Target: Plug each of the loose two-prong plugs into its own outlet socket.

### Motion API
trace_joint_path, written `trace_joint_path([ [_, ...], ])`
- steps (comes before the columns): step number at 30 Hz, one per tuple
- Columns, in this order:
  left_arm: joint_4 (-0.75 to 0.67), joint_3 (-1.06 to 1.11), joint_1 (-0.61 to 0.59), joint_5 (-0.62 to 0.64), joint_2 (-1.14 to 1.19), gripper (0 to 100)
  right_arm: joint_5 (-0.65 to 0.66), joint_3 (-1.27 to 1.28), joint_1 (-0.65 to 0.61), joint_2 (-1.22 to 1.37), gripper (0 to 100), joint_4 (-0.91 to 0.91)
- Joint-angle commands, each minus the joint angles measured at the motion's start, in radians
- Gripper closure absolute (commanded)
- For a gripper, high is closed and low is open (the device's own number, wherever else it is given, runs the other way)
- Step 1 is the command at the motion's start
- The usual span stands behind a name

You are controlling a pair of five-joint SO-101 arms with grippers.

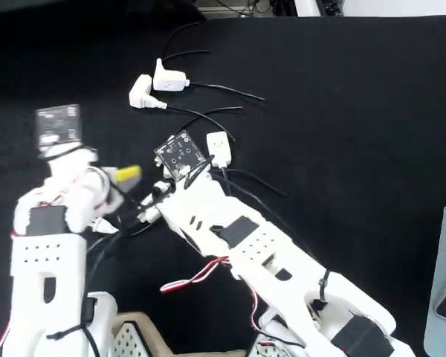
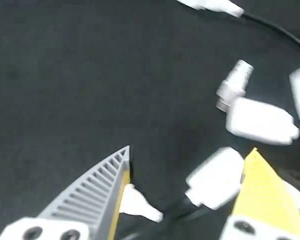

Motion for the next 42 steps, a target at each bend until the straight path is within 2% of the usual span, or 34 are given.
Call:
trace_joint_path([
  [1, -0.032, -0.036, -0.143, 0.069, -0.021, 65, 0.008, -0.045, 0.015, 0.058, 98.7, 0.005],
  [5, -0.078, 0.010, -0.203, 0.098, -0.021, 65, 0.031, -0.162, 0.020, 0.182, 98.7, 0.086],
  [9, -0.095, 0.041, -0.211, 0.098, -0.021, 65, 0.034, -0.246, 0.021, 0.240, 98.7, 0.144],
  [19, -0.095, 0.044, -0.211, 0.097, -0.021, 65, 0.083, -0.292, 0.043, 0.248, 98.7, 0.149],
  [35, -0.094, 0.044, -0.211, 0.097, -0.021, 65, 0.080, -0.332, 0.048, 0.354, 98.7, 0.152],
  [42, -0.094, 0.044, -0.211, 0.097, -0.021, 65, 0.075, -0.364, 0.046, 0.364, 98.7, 0.249],
])
